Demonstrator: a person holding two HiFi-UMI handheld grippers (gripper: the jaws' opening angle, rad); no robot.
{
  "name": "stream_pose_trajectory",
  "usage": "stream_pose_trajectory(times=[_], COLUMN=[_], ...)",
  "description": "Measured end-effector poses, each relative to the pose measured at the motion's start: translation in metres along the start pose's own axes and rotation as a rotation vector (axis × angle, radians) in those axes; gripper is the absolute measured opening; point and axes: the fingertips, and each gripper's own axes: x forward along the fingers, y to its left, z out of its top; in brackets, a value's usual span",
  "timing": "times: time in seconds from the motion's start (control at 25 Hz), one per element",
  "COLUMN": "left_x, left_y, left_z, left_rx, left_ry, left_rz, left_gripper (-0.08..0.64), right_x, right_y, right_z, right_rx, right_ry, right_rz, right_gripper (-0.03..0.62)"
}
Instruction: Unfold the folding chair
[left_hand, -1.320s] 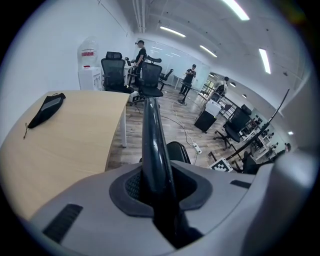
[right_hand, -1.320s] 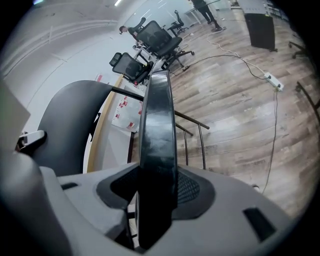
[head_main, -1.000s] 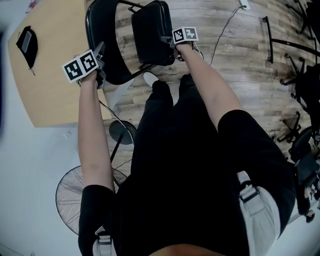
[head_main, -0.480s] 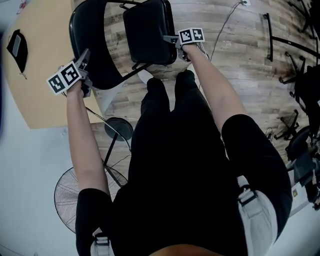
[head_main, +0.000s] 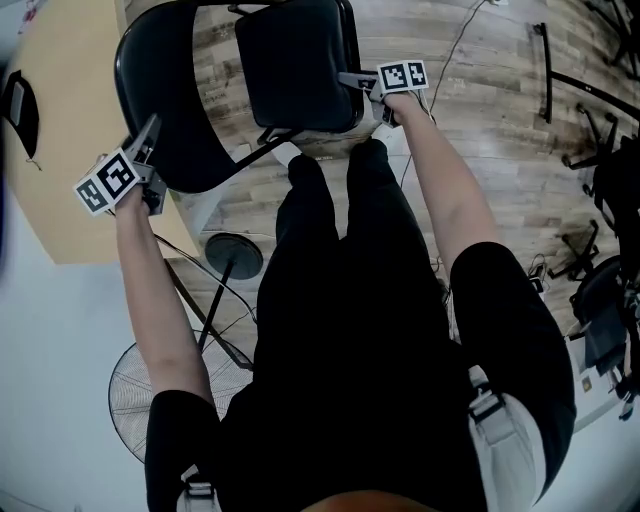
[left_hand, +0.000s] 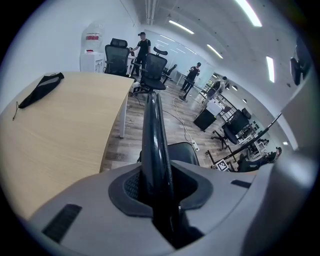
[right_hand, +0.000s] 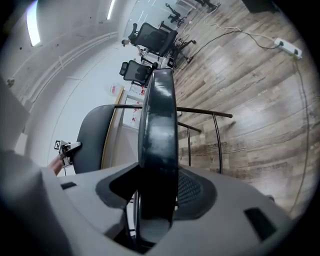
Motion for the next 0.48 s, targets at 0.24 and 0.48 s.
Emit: stream_pose_trajectory(times=[0.24,0.48], left_x=[0.01,0.025], left_y=[-0.008,-0.024], left_z=[-0.004,-0.008], left_rx=[0.041,0.112], left_ry=[0.028,0.104], left_rz=[0.012,0.053], left_gripper=[0.094,0.112], right_x=[-0.01,-0.026], right_y=[-0.022,-0.051], right_z=[0.0,0.0], right_rx=[0.008,0.014], right_ry=[0.007,0.013], right_rz=[0.04,0.065], right_gripper=[0.196,0.199])
